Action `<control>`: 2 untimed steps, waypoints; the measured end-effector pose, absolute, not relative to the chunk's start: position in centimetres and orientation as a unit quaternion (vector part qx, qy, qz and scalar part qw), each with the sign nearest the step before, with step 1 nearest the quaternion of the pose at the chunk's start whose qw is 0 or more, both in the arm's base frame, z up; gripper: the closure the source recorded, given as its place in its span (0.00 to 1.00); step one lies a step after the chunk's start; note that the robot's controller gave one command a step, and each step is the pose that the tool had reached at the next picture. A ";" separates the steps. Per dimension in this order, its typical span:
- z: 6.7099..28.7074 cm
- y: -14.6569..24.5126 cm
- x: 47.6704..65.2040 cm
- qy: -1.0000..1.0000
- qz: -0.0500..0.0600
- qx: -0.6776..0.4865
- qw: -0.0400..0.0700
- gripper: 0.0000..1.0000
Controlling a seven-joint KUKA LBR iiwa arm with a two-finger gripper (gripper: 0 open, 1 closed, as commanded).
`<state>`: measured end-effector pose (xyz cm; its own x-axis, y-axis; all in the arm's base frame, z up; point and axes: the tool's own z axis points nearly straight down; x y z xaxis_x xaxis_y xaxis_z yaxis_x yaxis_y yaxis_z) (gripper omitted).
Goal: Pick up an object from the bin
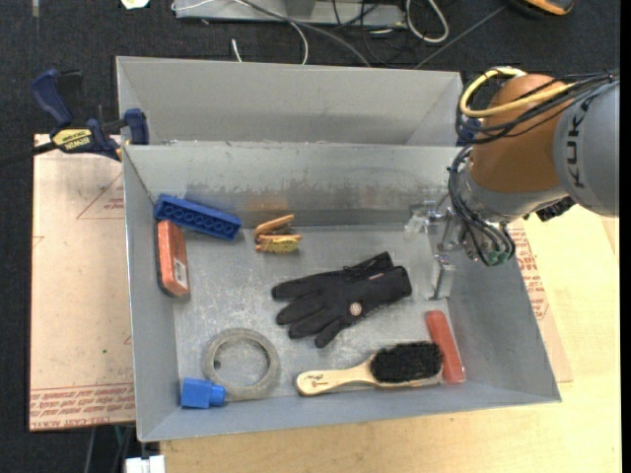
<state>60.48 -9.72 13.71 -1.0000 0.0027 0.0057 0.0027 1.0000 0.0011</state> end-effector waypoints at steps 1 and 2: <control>14.2 -9.7 60.7 -1.000 0.000 0.000 -0.001 0.00; 10.2 -6.9 58.2 -0.998 0.001 0.060 -0.004 0.00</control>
Offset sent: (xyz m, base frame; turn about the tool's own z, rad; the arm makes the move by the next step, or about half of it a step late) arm -0.0417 0.0501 -0.0671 -0.2085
